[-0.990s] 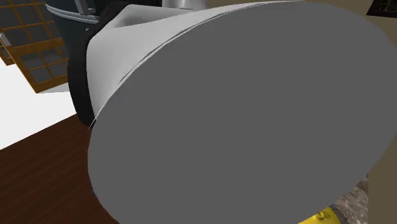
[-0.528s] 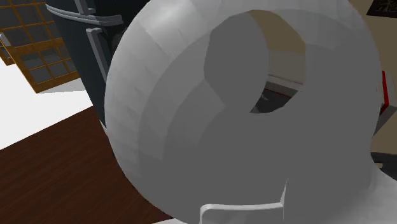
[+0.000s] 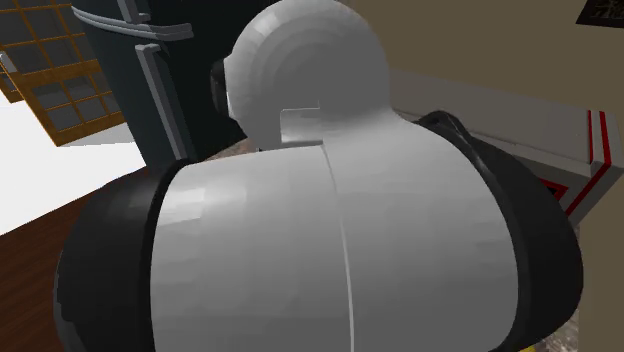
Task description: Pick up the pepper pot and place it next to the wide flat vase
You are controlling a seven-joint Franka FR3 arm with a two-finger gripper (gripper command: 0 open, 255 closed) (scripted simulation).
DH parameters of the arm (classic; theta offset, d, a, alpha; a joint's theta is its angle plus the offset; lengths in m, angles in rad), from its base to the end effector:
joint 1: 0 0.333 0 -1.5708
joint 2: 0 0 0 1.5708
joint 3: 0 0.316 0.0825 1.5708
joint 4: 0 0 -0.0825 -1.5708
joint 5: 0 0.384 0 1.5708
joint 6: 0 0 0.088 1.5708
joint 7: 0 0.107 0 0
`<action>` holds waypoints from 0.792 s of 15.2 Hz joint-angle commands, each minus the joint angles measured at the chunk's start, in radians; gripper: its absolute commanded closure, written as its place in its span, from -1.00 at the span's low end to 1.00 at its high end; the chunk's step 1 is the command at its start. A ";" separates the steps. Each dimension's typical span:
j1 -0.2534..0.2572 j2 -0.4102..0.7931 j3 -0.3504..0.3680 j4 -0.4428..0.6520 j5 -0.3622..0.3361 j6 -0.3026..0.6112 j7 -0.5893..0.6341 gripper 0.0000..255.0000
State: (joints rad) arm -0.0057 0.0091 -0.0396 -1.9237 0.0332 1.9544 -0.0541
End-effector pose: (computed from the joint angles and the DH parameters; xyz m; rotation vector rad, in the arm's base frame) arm 0.5635 -0.0233 0.4844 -3.1119 0.0051 -0.0359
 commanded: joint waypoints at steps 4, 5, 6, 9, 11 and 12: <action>-0.005 0.202 -0.006 0.165 -0.016 0.018 0.009 -1.00; -0.007 0.243 -0.008 0.205 -0.019 0.016 0.010 -1.00; -0.008 0.285 -0.010 0.247 -0.022 0.012 0.012 -1.00; -0.013 0.415 -0.015 0.387 -0.029 -0.010 0.015 -1.00; -0.015 0.458 -0.016 0.423 -0.031 -0.007 0.016 -1.00; -0.016 0.461 -0.016 0.414 -0.031 0.005 0.016 -1.00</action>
State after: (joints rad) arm -0.0151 0.4415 -0.0486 -1.5092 0.0022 1.9544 -0.0414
